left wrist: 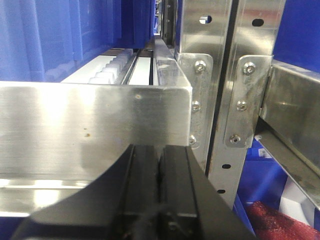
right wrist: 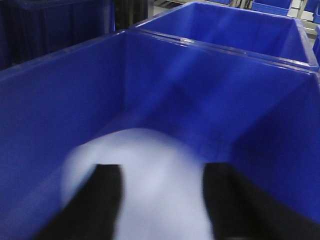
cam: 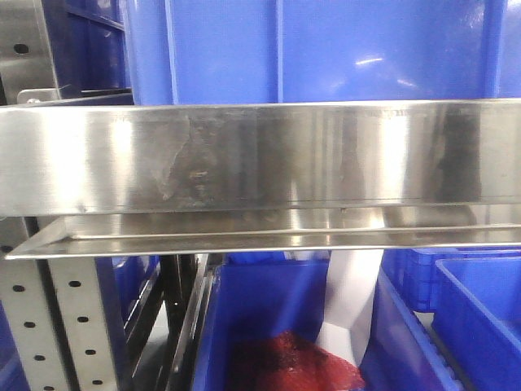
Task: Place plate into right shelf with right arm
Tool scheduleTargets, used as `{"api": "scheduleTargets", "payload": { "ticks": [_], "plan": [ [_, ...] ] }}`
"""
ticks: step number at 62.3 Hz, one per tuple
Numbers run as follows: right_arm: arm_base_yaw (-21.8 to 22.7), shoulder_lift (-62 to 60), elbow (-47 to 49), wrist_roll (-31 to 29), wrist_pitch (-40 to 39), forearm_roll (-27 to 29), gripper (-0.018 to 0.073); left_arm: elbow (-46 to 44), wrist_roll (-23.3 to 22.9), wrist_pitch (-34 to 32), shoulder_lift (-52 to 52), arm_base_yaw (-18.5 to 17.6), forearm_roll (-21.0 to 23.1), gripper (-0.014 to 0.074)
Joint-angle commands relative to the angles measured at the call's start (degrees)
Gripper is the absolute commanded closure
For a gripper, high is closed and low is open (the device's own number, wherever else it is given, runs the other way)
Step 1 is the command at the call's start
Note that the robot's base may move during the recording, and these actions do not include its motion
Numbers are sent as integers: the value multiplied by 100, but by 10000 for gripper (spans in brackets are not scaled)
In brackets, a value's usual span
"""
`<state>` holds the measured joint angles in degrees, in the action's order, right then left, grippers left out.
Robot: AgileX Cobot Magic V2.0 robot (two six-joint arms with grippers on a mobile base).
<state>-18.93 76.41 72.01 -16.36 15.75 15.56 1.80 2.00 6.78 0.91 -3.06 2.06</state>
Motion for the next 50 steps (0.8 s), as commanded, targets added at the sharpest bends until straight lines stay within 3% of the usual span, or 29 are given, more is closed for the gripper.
{"api": "scheduleTargets", "payload": {
  "ticks": [1, 17, 28, 36, 47, 50],
  "plan": [
    [27, -196, 234, 4, -524, 38, -74, 57, -19, -492, 36, 4, 33, 643],
    [27, -497, 234, 4, -477, 38, -65, 57, -19, -492, 36, 4, 33, 643],
    [27, -1409, 234, 4, 77, 38, -48, 57, -19, -492, 36, 4, 33, 643],
    [27, -2111, 224, 10, 642, 38, 113, 57, -19, -492, 36, 4, 33, 643],
    [27, -2846, 224, 174, 1406, 38, 512, 57, -19, -492, 36, 4, 33, 643],
    [27, -3009, 224, 234, 1535, 38, 501, 57, -19, -492, 36, 4, 33, 643]
  ]
}}
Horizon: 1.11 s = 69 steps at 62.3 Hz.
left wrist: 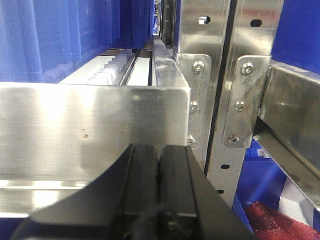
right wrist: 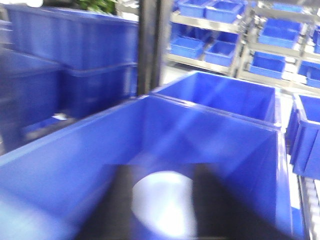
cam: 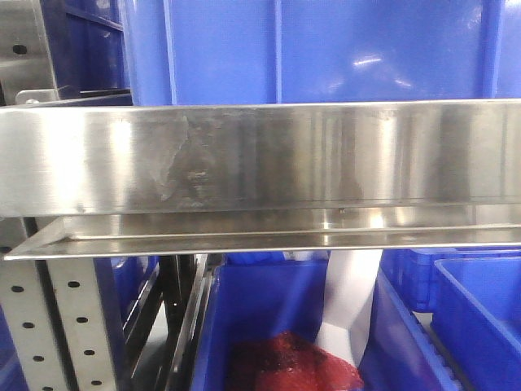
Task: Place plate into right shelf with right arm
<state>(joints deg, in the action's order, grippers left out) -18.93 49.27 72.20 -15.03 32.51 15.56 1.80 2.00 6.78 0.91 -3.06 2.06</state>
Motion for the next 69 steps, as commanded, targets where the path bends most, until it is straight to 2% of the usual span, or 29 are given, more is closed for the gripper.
{"api": "scheduleTargets", "payload": {
  "ticks": [1, 11, 45, 53, 60, 69],
  "plan": [
    [27, -337, 204, 110, -117, 38, 495, 57, -19, -492, 36, 4, 33, 643],
    [27, -684, 204, 116, -35, 38, 504, 57, -19, -492, 36, 4, 33, 643],
    [27, -717, 204, 116, -24, 38, 504, 57, -19, -492, 36, 4, 33, 643],
    [73, -741, 102, 116, -326, -61, 504, 57, -19, -492, 36, 4, 33, 643],
    [354, -935, -347, 283, -1027, -257, 504, 57, -19, -492, 36, 4, 33, 643],
    [1172, -1349, -1359, 810, -1937, -323, 504, 57, -19, -492, 36, 4, 33, 643]
  ]
}}
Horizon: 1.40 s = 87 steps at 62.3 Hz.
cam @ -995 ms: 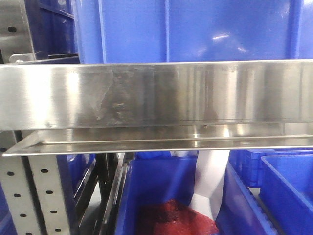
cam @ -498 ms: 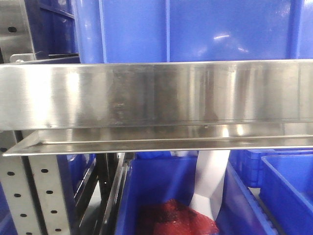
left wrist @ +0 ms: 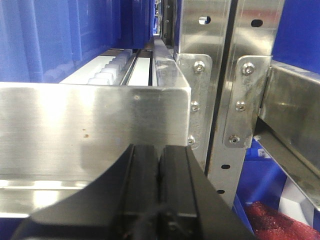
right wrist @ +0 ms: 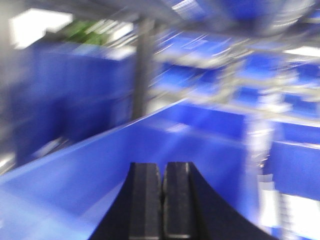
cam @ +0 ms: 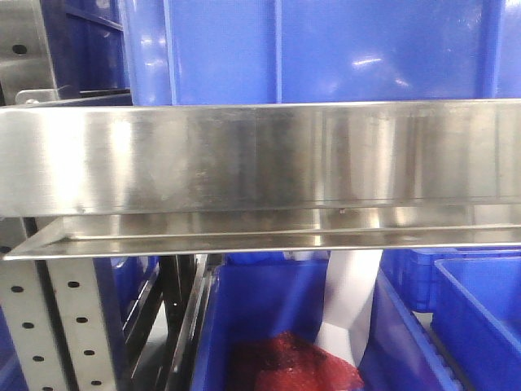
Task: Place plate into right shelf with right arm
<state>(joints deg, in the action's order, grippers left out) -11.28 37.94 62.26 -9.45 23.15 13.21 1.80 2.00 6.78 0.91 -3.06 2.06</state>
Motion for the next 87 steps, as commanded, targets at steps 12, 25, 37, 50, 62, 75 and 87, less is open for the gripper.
{"api": "scheduleTargets", "payload": {
  "ticks": [12, 25, 37, 50, 62, 75, 87],
  "plan": [
    [1041, -997, -1523, 262, -1352, -392, 504, 57, -19, -492, 36, 4, 33, 643],
    [1196, -1915, -2829, 480, -1558, -528, 504, 57, -19, -492, 36, 4, 33, 643],
    [1196, -2625, -4137, 1125, -1942, -528, 504, 57, -19, -492, 36, 4, 33, 643],
    [1196, -3264, -5193, 1200, -2501, -674, 504, 57, -19, -492, 36, 4, 33, 643],
    [1196, -3641, -5844, 1200, -2879, -910, 504, 57, -19, -492, 36, 4, 33, 643],
    [1190, -3815, -6250, 1151, -2873, -988, 504, 57, -19, -492, 36, 4, 33, 643],
    [1123, -3816, -6350, 1152, -2671, -1274, 504, 57, -19, -492, 36, 4, 33, 643]
  ]
}}
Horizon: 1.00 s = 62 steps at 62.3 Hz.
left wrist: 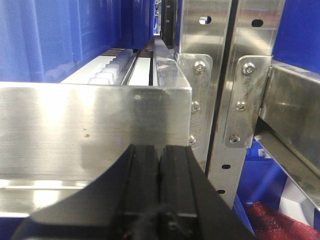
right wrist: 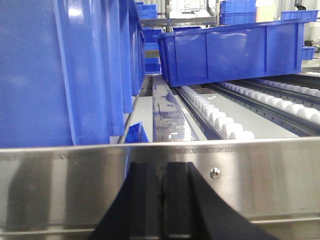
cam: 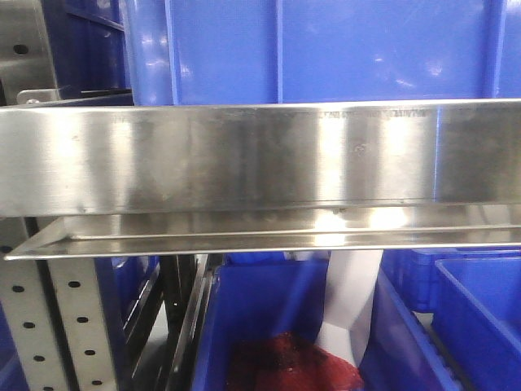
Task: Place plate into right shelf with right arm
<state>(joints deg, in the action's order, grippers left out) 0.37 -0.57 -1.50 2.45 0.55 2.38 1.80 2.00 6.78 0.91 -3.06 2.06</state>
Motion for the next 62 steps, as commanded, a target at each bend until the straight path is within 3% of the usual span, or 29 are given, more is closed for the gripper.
{"api": "scheduleTargets", "payload": {
  "ticks": [1, 62],
  "plan": [
    [-41, 36, 26, -45, -411, -205, 504, 57, -19, -492, 36, 4, 33, 643],
    [-41, 36, 26, -139, -419, 10, 504, 57, -19, -492, 36, 4, 33, 643]
  ]
}}
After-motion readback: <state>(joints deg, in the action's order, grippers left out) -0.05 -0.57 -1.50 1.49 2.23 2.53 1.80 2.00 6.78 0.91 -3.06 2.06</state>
